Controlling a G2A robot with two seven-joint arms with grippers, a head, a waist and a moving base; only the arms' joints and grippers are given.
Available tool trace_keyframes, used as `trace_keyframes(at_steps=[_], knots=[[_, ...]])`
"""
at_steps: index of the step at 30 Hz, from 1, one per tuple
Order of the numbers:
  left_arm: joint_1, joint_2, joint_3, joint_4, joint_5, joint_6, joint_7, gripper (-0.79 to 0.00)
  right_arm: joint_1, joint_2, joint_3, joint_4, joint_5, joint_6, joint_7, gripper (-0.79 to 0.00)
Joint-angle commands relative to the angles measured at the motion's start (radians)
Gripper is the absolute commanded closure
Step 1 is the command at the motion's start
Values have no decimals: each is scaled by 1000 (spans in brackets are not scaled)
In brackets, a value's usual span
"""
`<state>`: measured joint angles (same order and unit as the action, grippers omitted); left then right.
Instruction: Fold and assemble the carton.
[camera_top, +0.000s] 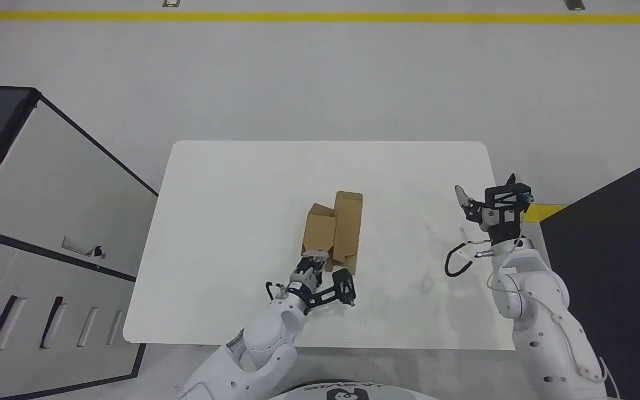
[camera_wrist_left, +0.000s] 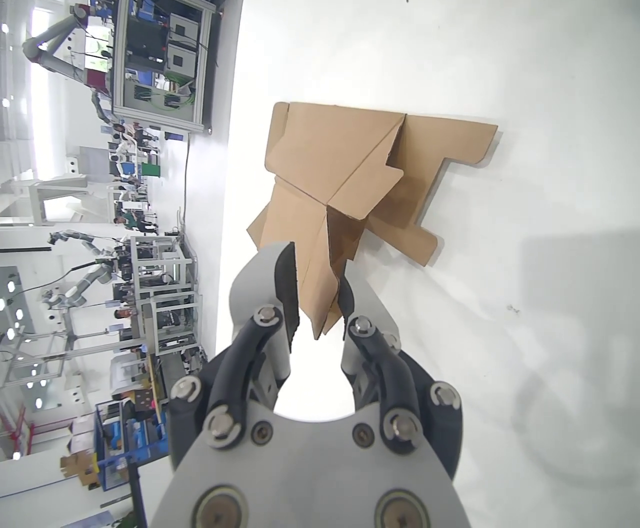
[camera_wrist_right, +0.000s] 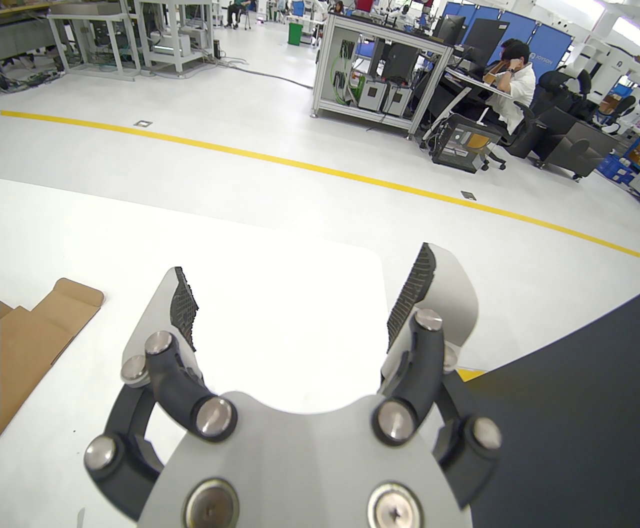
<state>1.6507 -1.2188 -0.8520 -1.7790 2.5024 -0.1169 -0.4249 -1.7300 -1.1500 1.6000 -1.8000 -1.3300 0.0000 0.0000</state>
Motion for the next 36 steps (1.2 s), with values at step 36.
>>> trace_keyframes(at_steps=[36], knots=[[-21, -27, -19, 118, 25, 62, 0, -366, 0, 0, 0, 0, 0, 0, 0, -785]])
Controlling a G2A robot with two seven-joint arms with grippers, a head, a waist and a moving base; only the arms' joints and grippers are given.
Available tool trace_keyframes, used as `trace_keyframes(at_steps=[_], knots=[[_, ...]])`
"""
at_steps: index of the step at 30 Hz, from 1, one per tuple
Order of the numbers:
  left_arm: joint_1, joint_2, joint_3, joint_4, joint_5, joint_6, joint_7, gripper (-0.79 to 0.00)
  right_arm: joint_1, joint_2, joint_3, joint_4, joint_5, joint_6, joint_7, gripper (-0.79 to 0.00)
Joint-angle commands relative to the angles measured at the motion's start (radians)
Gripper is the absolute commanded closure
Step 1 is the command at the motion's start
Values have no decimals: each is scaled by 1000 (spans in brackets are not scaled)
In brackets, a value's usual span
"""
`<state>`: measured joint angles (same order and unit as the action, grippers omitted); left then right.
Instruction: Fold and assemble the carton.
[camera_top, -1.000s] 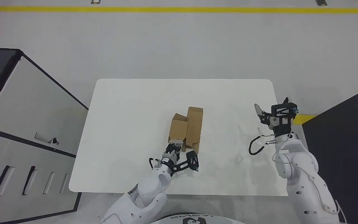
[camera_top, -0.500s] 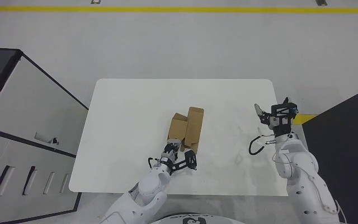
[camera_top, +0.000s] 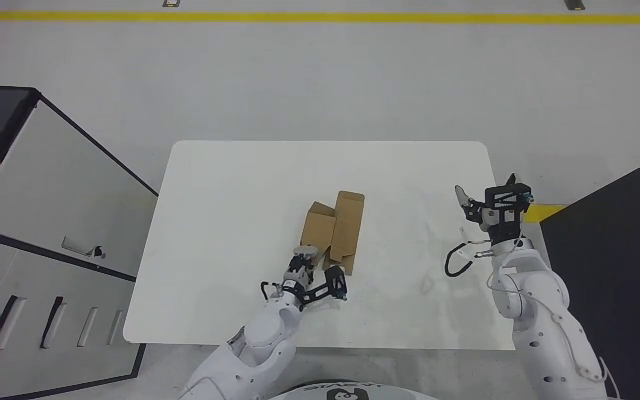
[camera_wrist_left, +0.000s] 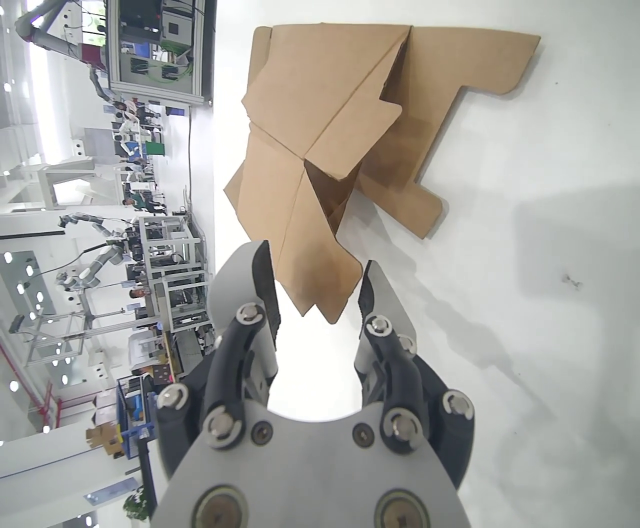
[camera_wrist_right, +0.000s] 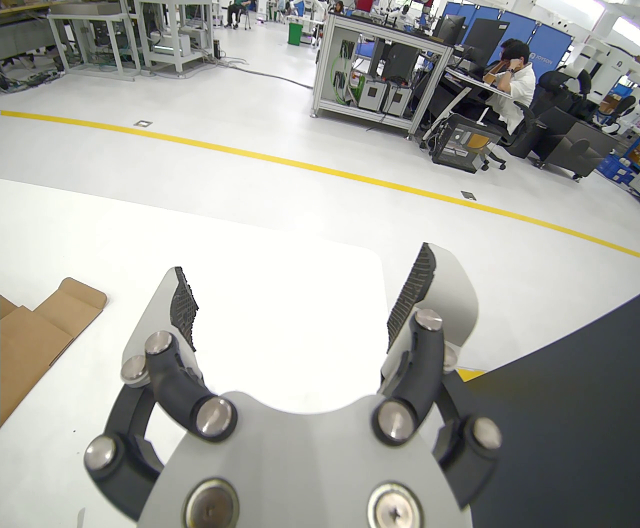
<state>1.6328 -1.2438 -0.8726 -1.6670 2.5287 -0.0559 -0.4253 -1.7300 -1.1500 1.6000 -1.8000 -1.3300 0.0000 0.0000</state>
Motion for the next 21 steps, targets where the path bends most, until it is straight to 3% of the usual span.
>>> trace_keyframes(at_steps=[1, 3, 4, 5, 6, 12, 21], knots=[[-6, -3, 3, 9, -4, 2, 1, -348, 0, 0, 0, 0, 0, 0, 0, -785], [-11, -6, 5, 15, -4, 13, -1, -286, 0, 0, 0, 0, 0, 0, 0, -785], [-13, -8, 7, 17, -4, 23, -2, -203, 0, 0, 0, 0, 0, 0, 0, -785], [-15, -10, 7, 18, -2, 35, -1, -58, 0, 0, 0, 0, 0, 0, 0, -785], [-15, -11, 8, 18, 0, 44, 1, 0, 0, 0, 0, 0, 0, 0, 0, -785], [0, -7, -17, -16, 19, 55, 22, 0, 0, 0, 0, 0, 0, 0, 0, -785], [66, 34, -111, -158, 130, -7, 227, 0, 0, 0, 0, 0, 0, 0, 0, -785]])
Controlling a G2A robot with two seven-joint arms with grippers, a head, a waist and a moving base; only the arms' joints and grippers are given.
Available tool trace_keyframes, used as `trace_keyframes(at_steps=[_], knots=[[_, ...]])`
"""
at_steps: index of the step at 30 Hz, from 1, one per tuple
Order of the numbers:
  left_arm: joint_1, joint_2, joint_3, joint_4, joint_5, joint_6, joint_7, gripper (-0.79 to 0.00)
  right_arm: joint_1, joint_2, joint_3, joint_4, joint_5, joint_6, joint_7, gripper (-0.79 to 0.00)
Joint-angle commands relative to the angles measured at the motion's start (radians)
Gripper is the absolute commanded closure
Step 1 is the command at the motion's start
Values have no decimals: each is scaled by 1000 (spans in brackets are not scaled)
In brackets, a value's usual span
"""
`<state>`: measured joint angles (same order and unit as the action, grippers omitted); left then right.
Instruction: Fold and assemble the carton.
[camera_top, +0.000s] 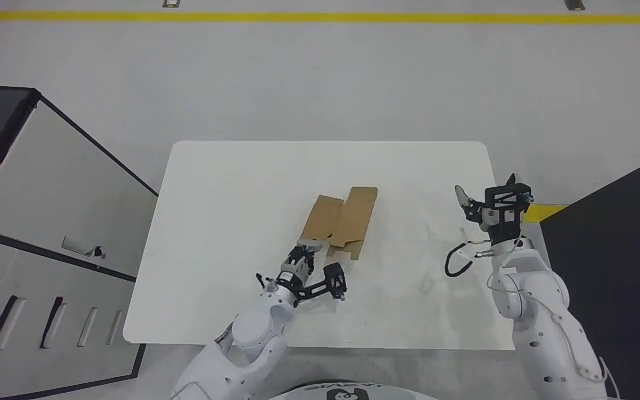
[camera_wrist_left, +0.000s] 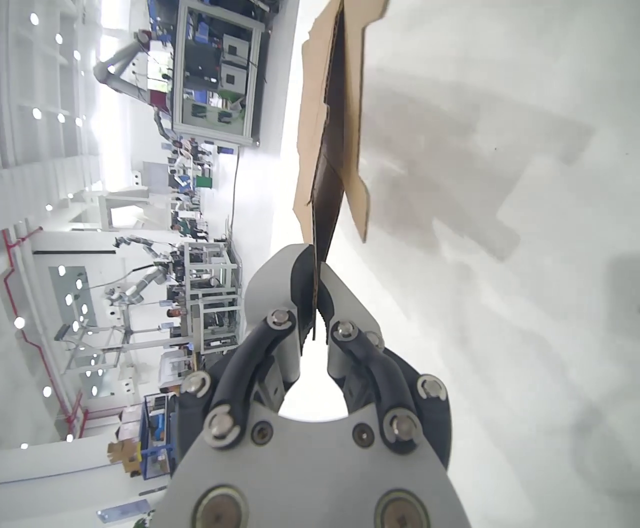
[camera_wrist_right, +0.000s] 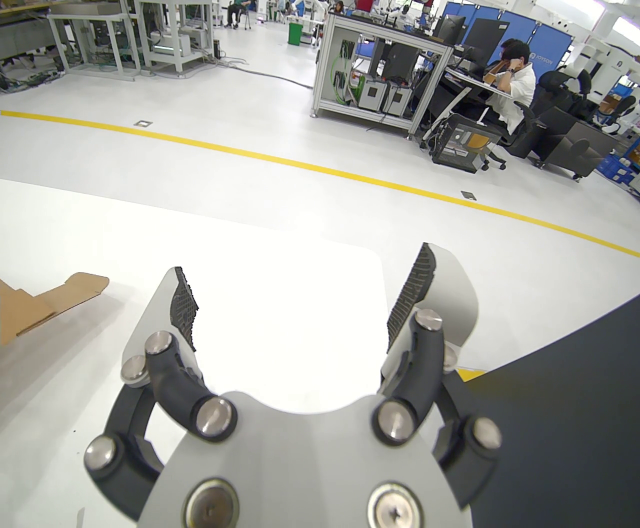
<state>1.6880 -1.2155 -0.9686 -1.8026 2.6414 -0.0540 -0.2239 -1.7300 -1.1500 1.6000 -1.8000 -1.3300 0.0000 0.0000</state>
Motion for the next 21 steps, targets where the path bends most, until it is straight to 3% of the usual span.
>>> trace_keyframes(at_steps=[1, 8, 14, 17, 21], knots=[[18, 11, -26, -42, 38, -20, 47, 0, 0, 0, 0, 0, 0, 0, 0, -785], [74, 41, -104, -173, 143, -71, 162, 0, 0, 0, 0, 0, 0, 0, 0, -785], [77, 41, -108, -180, 140, -71, 152, 0, 3, 0, 0, -1, 0, -12, 2, -785], [68, 43, -106, -169, 168, -69, 177, 0, 9, 7, 19, -6, 23, -142, 38, -785], [57, 55, -133, -156, 227, -72, 275, 0, 16, 24, 79, -5, 152, -411, 158, -785]])
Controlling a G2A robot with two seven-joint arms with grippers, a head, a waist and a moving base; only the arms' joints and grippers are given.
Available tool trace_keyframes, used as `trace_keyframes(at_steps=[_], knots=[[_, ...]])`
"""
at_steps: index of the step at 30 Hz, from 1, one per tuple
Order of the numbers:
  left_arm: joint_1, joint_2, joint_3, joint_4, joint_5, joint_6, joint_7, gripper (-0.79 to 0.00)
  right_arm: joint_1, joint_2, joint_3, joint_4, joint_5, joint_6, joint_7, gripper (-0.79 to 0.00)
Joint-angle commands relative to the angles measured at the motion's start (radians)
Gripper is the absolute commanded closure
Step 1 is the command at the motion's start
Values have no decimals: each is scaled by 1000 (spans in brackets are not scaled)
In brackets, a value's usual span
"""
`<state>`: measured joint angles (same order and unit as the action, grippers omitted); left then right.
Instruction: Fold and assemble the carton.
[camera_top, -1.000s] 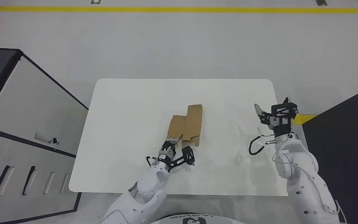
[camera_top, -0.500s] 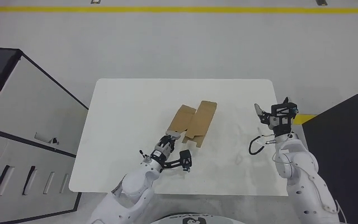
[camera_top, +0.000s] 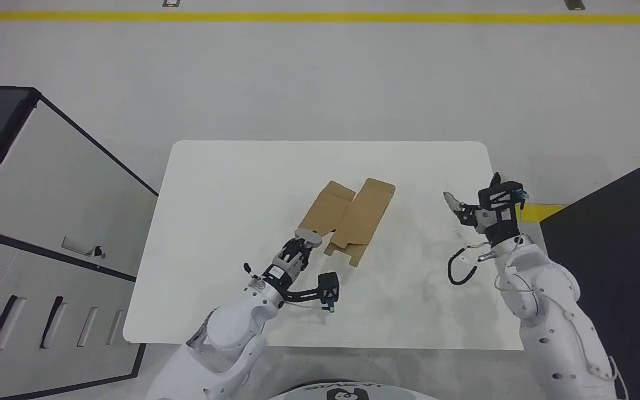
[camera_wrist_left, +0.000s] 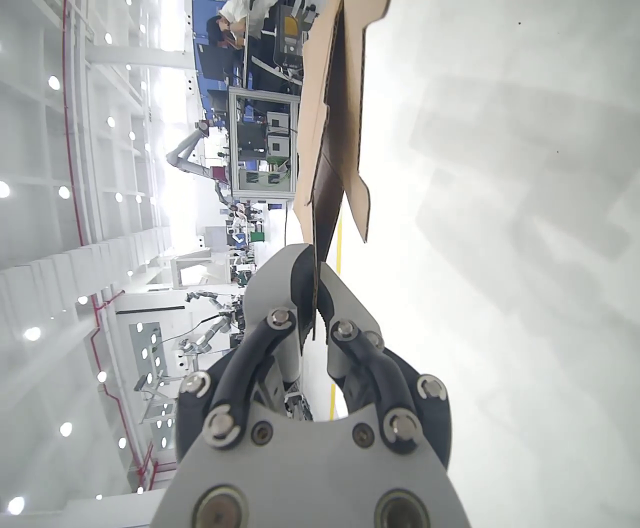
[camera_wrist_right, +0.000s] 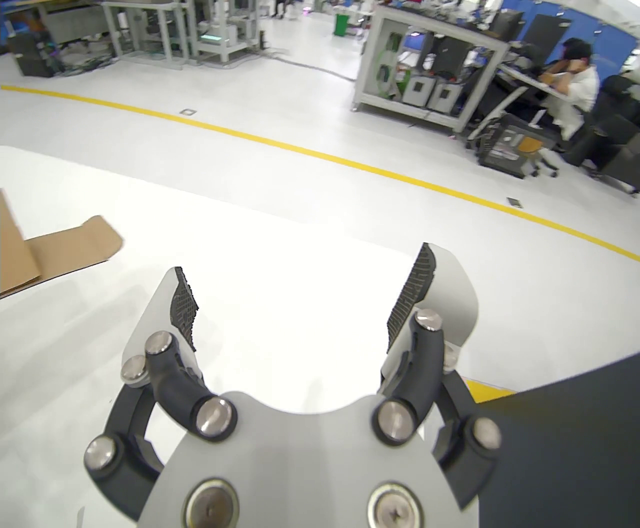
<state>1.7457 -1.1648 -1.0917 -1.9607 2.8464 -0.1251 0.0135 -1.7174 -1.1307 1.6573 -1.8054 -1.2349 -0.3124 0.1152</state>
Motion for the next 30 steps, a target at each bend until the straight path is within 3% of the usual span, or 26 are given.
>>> trace_keyframes(at_steps=[1, 5, 11, 19, 21, 24, 27, 30], knots=[[-2, 8, -19, 1, 32, 0, 70, 0, 7, 9, 40, 1, 98, -166, 79, -785], [2, 25, -63, -5, 74, 13, 196, 0, 31, 30, 106, 10, 230, -404, 208, -785], [0, 46, -113, -23, 111, 1, 360, 0, 75, 58, 137, 38, 439, -601, 399, -785], [-5, 50, -118, -25, 117, -1, 403, 0, 81, 61, 137, 42, 465, -606, 426, -785], [-11, 52, -108, -20, 163, -4, 403, 0, 72, 61, 99, 80, 563, -630, 427, -785], [-26, 55, -96, -21, 195, -3, 429, 0, 100, 77, 72, 126, 696, -700, 520, -785], [-41, 61, -104, -24, 220, 6, 471, 0, 135, 103, 30, 143, 893, -700, 671, -785], [-55, 69, -115, -26, 225, 34, 516, 0, 162, 143, -24, 153, 1039, -658, 734, -785]])
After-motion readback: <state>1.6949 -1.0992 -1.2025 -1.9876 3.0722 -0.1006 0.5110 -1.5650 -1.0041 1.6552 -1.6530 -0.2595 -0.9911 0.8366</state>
